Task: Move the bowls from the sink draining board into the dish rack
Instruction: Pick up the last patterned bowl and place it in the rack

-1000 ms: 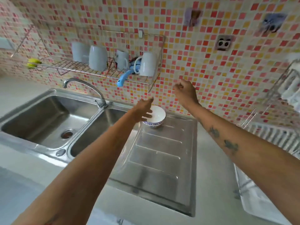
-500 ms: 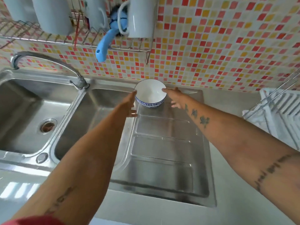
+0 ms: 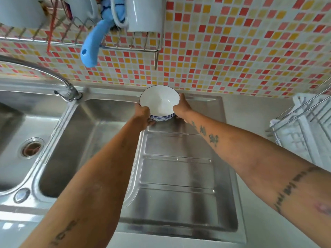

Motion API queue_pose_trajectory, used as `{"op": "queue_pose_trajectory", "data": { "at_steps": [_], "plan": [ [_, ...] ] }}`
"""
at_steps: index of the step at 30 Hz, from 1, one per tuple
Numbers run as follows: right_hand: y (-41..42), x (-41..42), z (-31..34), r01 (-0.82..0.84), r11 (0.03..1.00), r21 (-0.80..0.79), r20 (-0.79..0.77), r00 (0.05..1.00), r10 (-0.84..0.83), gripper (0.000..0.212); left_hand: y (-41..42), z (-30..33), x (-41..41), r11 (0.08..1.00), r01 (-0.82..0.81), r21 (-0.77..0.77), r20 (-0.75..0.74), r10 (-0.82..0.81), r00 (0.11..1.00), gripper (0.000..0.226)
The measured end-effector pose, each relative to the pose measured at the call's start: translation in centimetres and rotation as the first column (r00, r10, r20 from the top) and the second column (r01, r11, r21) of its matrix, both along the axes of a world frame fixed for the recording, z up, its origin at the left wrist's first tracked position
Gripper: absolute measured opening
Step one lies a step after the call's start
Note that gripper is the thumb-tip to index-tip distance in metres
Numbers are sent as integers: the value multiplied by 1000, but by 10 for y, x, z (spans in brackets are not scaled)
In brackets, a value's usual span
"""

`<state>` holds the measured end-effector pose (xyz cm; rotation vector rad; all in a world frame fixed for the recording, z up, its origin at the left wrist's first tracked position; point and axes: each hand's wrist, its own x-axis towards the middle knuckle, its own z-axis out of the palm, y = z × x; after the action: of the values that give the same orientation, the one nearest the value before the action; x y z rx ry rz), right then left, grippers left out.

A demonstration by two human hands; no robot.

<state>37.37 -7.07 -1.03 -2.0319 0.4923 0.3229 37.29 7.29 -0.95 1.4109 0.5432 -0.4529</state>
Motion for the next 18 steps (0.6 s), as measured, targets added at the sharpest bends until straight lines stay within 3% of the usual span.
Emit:
{"op": "queue_pose_trajectory", "data": {
  "at_steps": [7, 10, 12, 16, 18],
  "plan": [
    [-1, -30, 8, 109, 994, -2, 104, 989, -108, 64, -7, 14, -27, 1000, -30, -9, 62, 30, 998, 58],
    [-8, -57, 22, 152, 988, 10, 174, 973, -151, 65, -9, 22, -52, 978, -27, -208, 2, 29, 1000, 50],
    [-18, -76, 38, 185, 983, 11, 240, 954, -182, 65, -7, 29, -70, 917, 3, -398, -55, -27, 998, 28],
    [-50, -119, 91, 164, 986, -12, 414, 899, -145, 66, -13, 47, -105, 695, -25, -718, -77, -44, 996, 70],
    [-67, -142, 124, 142, 988, -61, 471, 877, -97, 65, -26, 69, -125, 619, 13, -785, -60, -98, 993, 83]
  ]
}}
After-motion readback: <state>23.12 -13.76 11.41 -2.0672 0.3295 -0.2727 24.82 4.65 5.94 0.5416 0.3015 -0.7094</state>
